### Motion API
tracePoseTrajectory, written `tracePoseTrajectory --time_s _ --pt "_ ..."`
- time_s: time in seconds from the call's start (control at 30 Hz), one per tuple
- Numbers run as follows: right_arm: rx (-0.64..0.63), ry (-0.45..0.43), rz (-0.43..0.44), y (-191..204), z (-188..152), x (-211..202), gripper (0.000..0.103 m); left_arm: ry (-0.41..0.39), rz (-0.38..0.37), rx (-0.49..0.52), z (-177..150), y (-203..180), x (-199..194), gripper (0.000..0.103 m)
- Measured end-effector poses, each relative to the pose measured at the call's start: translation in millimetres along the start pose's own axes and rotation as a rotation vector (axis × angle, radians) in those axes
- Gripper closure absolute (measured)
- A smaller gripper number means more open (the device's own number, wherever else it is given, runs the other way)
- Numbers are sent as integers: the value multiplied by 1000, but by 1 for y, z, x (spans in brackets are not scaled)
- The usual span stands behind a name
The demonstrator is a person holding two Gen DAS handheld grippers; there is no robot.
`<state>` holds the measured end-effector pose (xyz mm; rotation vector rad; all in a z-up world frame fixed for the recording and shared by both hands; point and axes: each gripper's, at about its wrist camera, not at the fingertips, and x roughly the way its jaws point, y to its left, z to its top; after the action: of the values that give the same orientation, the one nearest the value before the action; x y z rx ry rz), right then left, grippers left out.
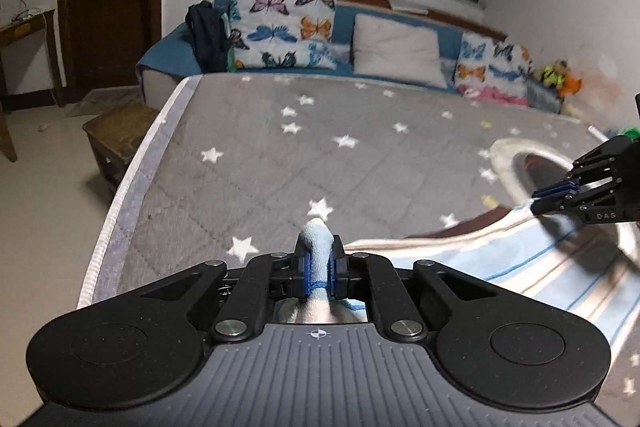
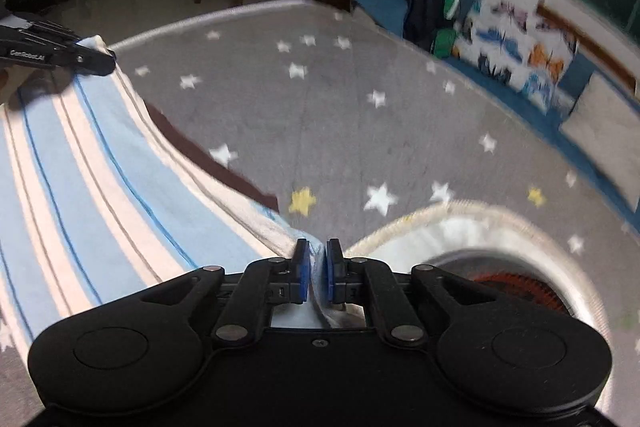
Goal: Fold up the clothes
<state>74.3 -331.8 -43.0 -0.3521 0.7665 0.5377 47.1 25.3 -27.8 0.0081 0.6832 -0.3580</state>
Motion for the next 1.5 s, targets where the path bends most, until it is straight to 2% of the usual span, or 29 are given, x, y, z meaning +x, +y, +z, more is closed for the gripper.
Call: tracePoseTrajectory --time_s 0.13,0.33,0.47,0.63,0.77,0.9,0.97,1.03,1.2,1.37,1.5 --pt "48 -9 -6 -10 -5 2 75 21 34 17 -3 0 4 82" --pt "124 -47 -16 -11 -13 -29 75 -20 65 4 2 3 -18 79" --pt "129 -63 -1 -2 -26 -49 75 -67 79 9 3 -4 -38 79" --pt "167 -42 4 0 -35 -38 75 -83 64 48 -6 -26 -56 79" --pt "188 -110 -42 -4 -33 -49 75 -98 105 43 -6 -25 -63 79" --pt "168 -125 -55 -1 -31 -61 75 -121 148 -1 -2 -14 -72 78" --pt "157 -121 -49 2 -32 -64 75 -129 136 -18 -1 -12 -76 78" --pt "155 -106 -35 5 -34 -60 75 -123 83 -30 -3 -14 -78 78" --pt "151 -68 2 13 -38 -52 75 -85 -12 25 -9 -34 -71 76" --pt "188 -55 -4 2 -37 -34 75 -21 -21 29 -11 -36 -43 74" --pt "218 -51 -12 -7 -35 -22 75 15 10 -7 -13 -24 -20 74"
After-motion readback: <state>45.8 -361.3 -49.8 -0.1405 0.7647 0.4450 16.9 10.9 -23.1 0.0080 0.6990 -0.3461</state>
